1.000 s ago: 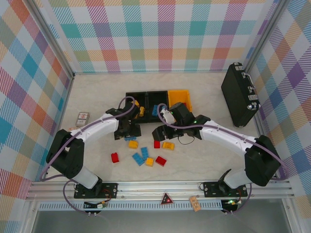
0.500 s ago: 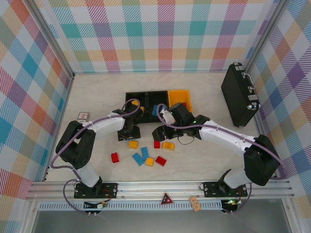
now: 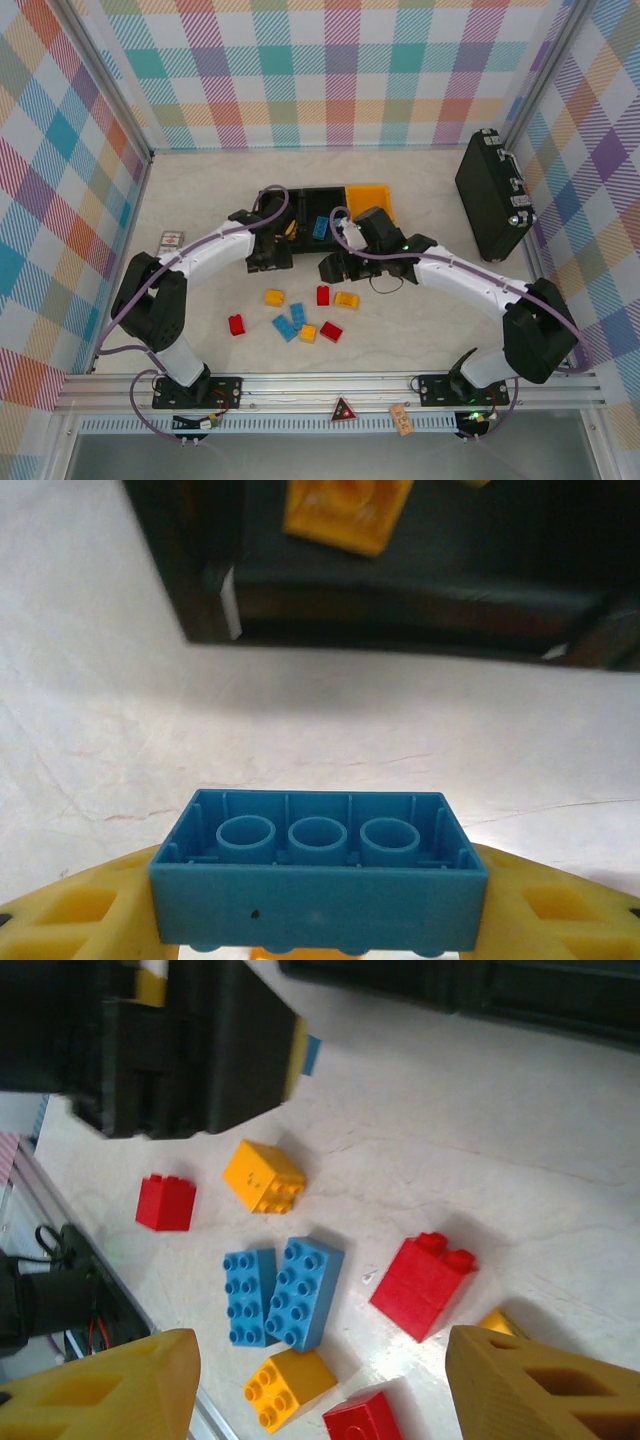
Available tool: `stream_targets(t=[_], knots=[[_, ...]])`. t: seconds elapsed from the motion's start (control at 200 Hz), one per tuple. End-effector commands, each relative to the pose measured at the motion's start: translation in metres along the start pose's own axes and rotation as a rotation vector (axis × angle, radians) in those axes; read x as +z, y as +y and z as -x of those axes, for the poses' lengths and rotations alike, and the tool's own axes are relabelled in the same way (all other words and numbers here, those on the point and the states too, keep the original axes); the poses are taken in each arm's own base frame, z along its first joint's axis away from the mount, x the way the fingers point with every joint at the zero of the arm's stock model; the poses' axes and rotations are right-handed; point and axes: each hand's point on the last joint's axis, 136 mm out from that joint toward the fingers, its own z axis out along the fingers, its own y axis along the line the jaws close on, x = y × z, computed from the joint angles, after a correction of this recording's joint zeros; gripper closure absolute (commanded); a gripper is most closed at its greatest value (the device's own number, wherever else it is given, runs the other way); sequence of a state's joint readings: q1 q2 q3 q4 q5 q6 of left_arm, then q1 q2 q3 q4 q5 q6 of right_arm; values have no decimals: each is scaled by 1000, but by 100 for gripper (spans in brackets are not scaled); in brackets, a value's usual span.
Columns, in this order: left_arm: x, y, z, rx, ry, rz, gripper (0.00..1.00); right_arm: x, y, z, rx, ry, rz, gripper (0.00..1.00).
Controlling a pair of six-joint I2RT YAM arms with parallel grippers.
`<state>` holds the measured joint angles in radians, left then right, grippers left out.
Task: Sort the legos into containers by color
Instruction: Pick up the lego from the center of the table, then place the lego in the container.
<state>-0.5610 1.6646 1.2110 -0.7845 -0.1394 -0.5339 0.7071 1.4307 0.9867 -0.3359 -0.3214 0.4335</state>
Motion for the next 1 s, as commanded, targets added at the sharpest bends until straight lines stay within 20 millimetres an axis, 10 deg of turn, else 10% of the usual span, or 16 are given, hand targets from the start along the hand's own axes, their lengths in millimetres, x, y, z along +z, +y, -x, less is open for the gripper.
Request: stream_targets(t=[0.0,0.415,0.995], knots=[[-22,-21,10,53,-25,-51,49,-13,-9,9,48,-56,-29,34],[-27,-97,61,142,-85,-139,50,-43,-53,19,195,-158,-163,34],[8,-135,120,175,-151,-92,49,-65,-81,38,297,-246,-235,33]])
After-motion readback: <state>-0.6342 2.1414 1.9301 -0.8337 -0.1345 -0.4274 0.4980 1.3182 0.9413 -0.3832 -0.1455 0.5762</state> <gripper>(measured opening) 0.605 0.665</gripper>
